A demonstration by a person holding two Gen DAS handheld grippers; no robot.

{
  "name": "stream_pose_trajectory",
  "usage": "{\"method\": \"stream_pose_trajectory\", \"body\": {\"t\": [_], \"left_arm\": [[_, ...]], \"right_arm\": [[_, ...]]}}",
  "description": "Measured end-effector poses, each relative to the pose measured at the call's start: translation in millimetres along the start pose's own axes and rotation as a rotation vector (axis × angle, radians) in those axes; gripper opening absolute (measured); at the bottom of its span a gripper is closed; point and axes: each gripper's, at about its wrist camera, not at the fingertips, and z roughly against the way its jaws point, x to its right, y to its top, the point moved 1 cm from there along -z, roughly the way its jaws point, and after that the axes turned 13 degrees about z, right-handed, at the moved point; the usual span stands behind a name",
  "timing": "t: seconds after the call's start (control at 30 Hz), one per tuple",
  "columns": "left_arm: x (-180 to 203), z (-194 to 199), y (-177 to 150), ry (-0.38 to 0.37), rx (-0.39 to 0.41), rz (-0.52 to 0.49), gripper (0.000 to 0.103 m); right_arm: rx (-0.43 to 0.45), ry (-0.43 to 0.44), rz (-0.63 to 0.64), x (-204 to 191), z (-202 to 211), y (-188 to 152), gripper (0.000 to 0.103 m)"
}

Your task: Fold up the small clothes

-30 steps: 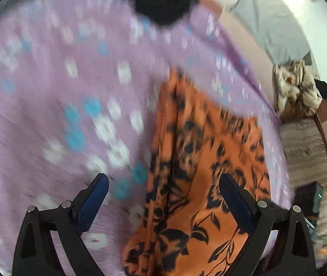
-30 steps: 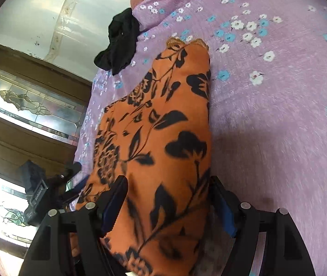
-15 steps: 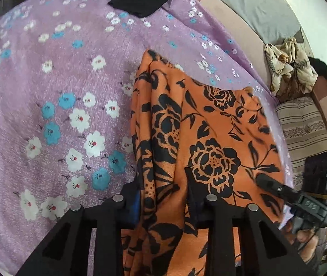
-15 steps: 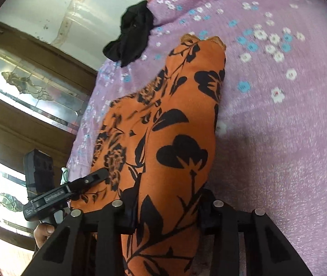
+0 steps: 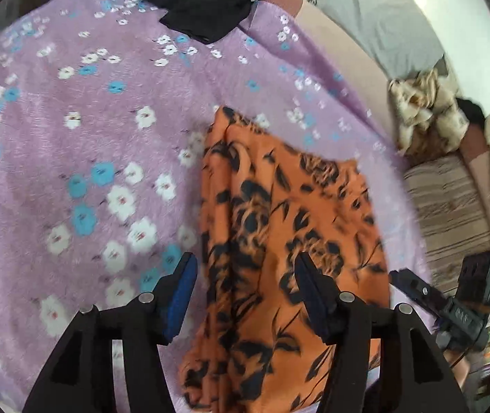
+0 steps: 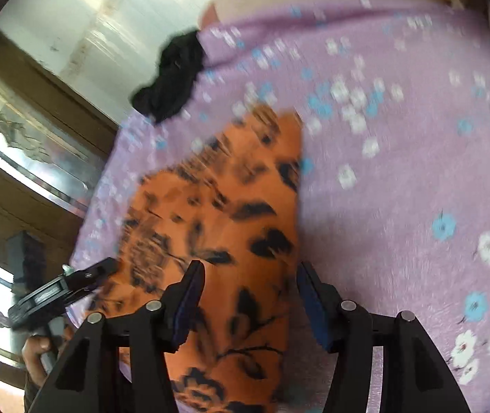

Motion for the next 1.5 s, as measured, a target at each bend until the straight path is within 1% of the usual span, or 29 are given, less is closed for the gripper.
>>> {"method": "stream_pose_trajectory", "body": {"t": [0.03, 0.07, 0.1, 0.13, 0.17, 0.2, 0.23, 0.3, 0.33, 0.37, 0.4, 0.47, 0.5, 0.53, 0.57, 0.6, 0.7, 0.9, 1.0, 1.07, 1.1, 1.13, 1.33, 1.4, 1.47, 1.5], "left_arm": [[-2, -7, 3, 0.020, -0.013, 0.002, 0.031], [-8, -19, 4, 0.058, -0.054, 0.011, 0.025], [-17, -27, 7, 0.054, -0.073, 0.059, 0.025], [-21, -29, 9, 0.035, -0.078, 0.098, 0.025], [-20, -26, 9, 0.021, -0.071, 0.111, 0.025], [-13, -21, 8, 0.018, -0.049, 0.087, 0.025], [-8, -17, 6, 0.027, -0.041, 0.066, 0.026], [5, -8, 0, 0.069, -0.033, 0.019, 0.029], [10, -3, -3, 0.074, -0.022, 0.000, 0.037], [16, 2, -7, 0.080, -0.003, -0.022, 0.041], [19, 5, -11, 0.093, 0.013, -0.037, 0.049], [21, 3, -23, 0.157, 0.031, -0.086, 0.050], [16, -4, -27, 0.211, 0.023, -0.110, 0.050], [11, -15, -30, 0.244, -0.002, -0.103, 0.049], [3, -14, -32, 0.232, -0.003, -0.085, 0.049], [3, -13, -32, 0.224, 0.011, -0.076, 0.049], [13, -7, -34, 0.245, 0.039, -0.111, 0.049], [31, 3, -44, 0.252, 0.083, -0.157, 0.050], [25, 5, -52, 0.259, 0.074, -0.163, 0.052], [17, -2, -59, 0.305, 0.059, -0.179, 0.054], [13, -5, -60, 0.304, 0.061, -0.172, 0.057], [11, -4, -60, 0.301, 0.072, -0.159, 0.062], [16, -4, -56, 0.314, 0.074, -0.173, 0.063], [19, 2, -55, 0.281, 0.078, -0.163, 0.063], [22, 11, -48, 0.210, 0.085, -0.148, 0.065], [21, 14, -43, 0.182, 0.090, -0.143, 0.072]], "right_arm": [[0.015, -0.004, 0.025, -7, 4, 2, 0.059], [0.022, -0.004, 0.059, -14, 4, 3, 0.059], [-0.003, -0.004, 0.092, -20, -1, 2, 0.059], [-0.048, -0.002, 0.106, -24, -10, 0, 0.059], [-0.076, -0.008, 0.116, -24, -17, -4, 0.059], [-0.095, -0.020, 0.127, -25, -21, -6, 0.060], [-0.108, -0.034, 0.130, -24, -25, -9, 0.060], [-0.099, -0.022, 0.094, -17, -22, -12, 0.060], [-0.094, -0.013, 0.078, -17, -22, -11, 0.060], [-0.089, -0.002, 0.063, -15, -20, -10, 0.060], [-0.086, 0.000, 0.056, -14, -19, -10, 0.060], [-0.076, 0.005, 0.045, -11, -16, -10, 0.061], [-0.078, 0.008, 0.045, -11, -20, -12, 0.062], [-0.087, 0.005, 0.048, -11, -22, -13, 0.063], [-0.103, -0.007, 0.053, -11, -25, -14, 0.063], [-0.112, -0.013, 0.054, -10, -27, -15, 0.064], [-0.097, -0.002, 0.041, -11, -19, -18, 0.064], [-0.074, 0.006, 0.011, -5, -9, -16, 0.065], [-0.085, 0.009, -0.007, 0, -12, -20, 0.066], [-0.105, 0.016, -0.019, 3, -17, -25, 0.066], [-0.116, 0.022, -0.024, 5, -20, -27, 0.066], [-0.128, 0.029, -0.029, 6, -23, -30, 0.066], [-0.117, 0.042, -0.046, 10, -21, -28, 0.068], [-0.103, 0.054, -0.057, 13, -18, -25, 0.068], [-0.089, 0.083, -0.089, 19, -15, -22, 0.068], [-0.085, 0.098, -0.109, 23, -16, -21, 0.069]]}}
